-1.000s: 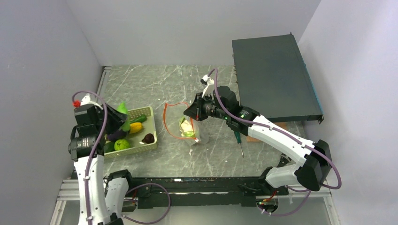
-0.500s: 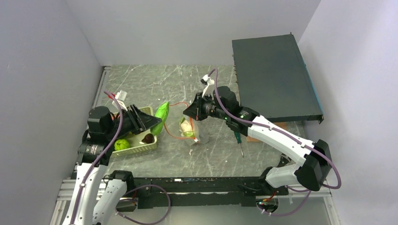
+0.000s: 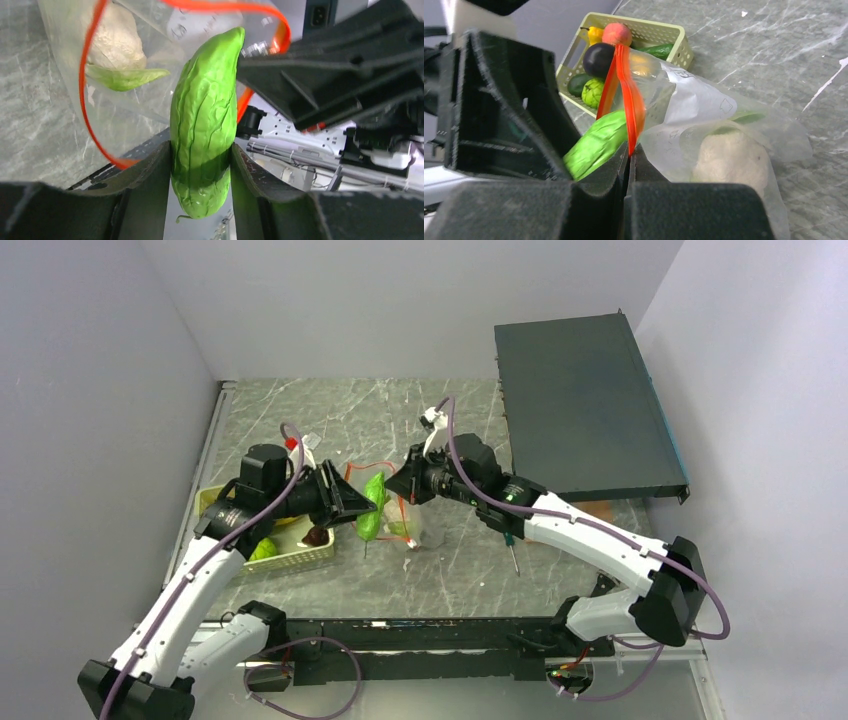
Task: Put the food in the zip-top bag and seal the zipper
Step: Place the fake vegetable in the zipper food storage bag.
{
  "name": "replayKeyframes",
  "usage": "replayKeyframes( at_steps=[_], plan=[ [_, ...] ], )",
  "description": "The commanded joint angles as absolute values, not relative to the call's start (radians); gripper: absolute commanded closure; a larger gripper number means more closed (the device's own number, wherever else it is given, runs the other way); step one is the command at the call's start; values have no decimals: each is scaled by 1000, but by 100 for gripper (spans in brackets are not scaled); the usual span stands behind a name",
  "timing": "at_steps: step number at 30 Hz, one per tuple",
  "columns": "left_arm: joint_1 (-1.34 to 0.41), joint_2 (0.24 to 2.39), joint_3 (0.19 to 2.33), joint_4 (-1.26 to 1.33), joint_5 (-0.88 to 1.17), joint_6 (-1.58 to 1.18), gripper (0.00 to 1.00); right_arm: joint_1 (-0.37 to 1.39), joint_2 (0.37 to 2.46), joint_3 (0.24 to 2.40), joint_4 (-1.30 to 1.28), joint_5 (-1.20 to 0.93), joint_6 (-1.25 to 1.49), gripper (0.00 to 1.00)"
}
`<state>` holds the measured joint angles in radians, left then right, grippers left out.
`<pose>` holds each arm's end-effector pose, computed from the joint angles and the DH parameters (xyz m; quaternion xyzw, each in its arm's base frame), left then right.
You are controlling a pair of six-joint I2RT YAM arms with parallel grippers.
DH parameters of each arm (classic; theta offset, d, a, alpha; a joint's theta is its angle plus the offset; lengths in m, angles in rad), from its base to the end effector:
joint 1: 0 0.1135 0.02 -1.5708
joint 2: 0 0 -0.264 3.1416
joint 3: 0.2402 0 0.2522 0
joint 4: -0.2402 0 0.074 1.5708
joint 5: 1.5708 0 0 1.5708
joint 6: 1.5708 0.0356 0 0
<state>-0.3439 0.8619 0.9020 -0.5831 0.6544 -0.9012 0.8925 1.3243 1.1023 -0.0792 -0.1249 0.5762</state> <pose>0.1603 -0.0804 0.3308 -0.0749 0.8363 -0.4988 0.2150 0.1924 0.2458 0.3417 -0.1631 0.7878 0.4339 0.4056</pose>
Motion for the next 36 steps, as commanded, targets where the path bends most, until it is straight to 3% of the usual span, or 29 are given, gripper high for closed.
replayKeyframes(
  at_steps=[1,14,29,36],
  plan=[
    [-360,863,910,-490,575,-1027,100,948,1262,1104,28,-62,526,100],
    [-368,881,782,-314,421,-1313,100,960,1235,1032,148,-88,637,100],
    [-492,950,707,-147,176,-1296,100,957,1237,1016,165,-62,781,100],
    [-507,1013,653,-58,200,-1264,83,940,1232,1002,176,-77,797,100]
  ],
)
